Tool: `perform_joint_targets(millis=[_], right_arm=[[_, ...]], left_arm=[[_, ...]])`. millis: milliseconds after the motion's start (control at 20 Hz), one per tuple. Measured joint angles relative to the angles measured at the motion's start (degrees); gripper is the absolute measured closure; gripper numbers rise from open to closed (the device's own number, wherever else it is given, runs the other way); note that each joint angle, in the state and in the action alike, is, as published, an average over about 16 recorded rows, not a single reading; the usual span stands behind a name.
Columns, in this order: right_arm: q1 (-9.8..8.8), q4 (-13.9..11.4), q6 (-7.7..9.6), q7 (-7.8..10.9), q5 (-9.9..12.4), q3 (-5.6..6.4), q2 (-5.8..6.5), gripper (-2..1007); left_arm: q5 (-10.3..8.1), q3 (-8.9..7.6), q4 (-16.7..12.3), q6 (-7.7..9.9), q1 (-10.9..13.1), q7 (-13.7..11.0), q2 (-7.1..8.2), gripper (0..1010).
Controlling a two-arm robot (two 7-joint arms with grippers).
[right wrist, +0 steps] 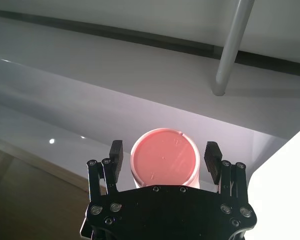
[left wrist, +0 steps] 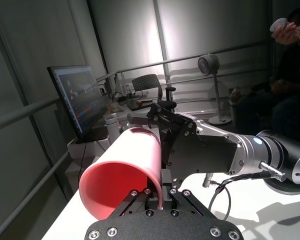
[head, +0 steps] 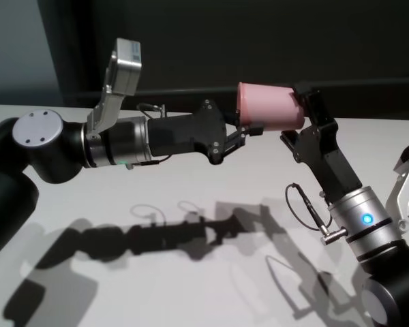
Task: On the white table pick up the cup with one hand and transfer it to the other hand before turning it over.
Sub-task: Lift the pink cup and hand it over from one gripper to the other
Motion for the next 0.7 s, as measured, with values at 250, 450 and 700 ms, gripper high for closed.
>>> perform_joint_targets(millis=[250, 450, 700], right_arm=[[0.04, 0.0, -0.47, -0.03, 0.32, -0.4, 0.48, 5], [0.07, 0.01, -0.68, -0.06, 0.5, -0.57, 0.73, 5], [0.1, 0.02, -0.75, -0.1, 0.64, -0.67, 0.86, 27]], left_arm=[[0.0, 0.0, 0.0, 0.0, 0.0, 0.0, 0.0, 961], [0.0, 0.0, 0.0, 0.0, 0.0, 0.0, 0.0, 961], [0.0, 0.0, 0.0, 0.0, 0.0, 0.0, 0.0, 961]])
